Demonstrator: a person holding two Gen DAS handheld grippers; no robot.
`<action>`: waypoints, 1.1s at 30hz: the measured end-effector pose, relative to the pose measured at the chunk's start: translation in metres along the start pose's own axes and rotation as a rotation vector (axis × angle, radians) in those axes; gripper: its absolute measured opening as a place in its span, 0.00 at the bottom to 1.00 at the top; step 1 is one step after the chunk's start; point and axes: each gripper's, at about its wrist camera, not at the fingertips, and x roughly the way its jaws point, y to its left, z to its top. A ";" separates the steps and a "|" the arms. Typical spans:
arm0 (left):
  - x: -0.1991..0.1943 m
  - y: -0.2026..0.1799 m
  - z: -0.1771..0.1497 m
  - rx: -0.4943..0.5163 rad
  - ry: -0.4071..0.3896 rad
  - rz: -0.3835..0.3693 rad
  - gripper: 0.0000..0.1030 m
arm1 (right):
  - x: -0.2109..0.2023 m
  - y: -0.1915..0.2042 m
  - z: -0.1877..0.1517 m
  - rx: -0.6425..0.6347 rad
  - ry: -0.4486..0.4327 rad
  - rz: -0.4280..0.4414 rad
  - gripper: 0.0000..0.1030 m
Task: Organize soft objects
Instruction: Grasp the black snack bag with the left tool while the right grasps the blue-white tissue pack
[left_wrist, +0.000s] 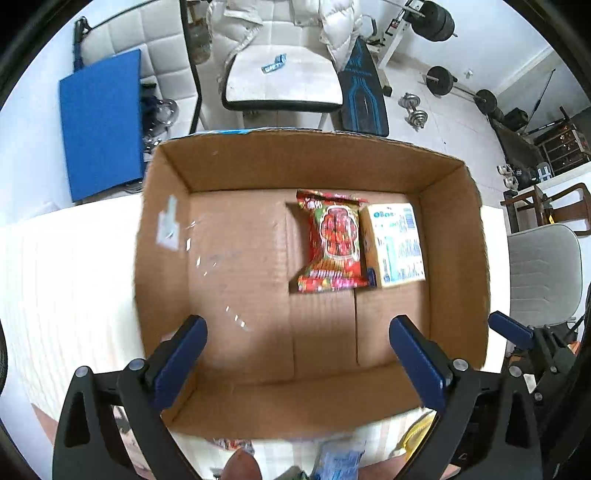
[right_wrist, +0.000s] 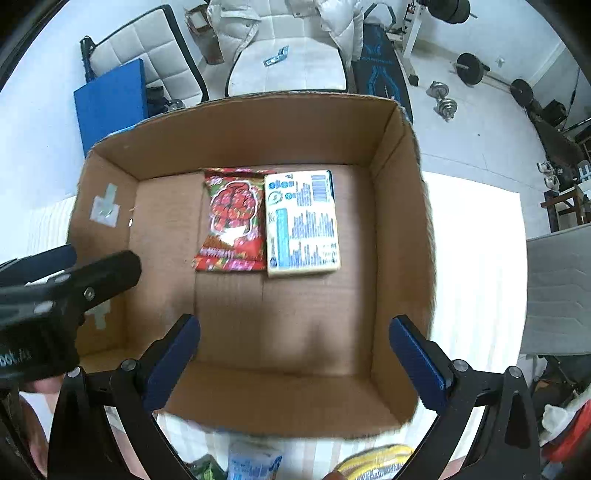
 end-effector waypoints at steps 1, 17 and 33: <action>-0.007 -0.001 -0.004 0.000 -0.016 0.005 0.98 | -0.004 0.003 -0.004 0.001 -0.008 0.006 1.00; -0.098 0.038 -0.141 -0.131 -0.131 0.183 0.98 | -0.068 0.005 -0.142 0.001 0.004 0.185 1.00; 0.110 0.103 -0.304 -0.311 0.376 0.142 0.71 | 0.112 0.039 -0.243 0.041 0.363 0.207 0.98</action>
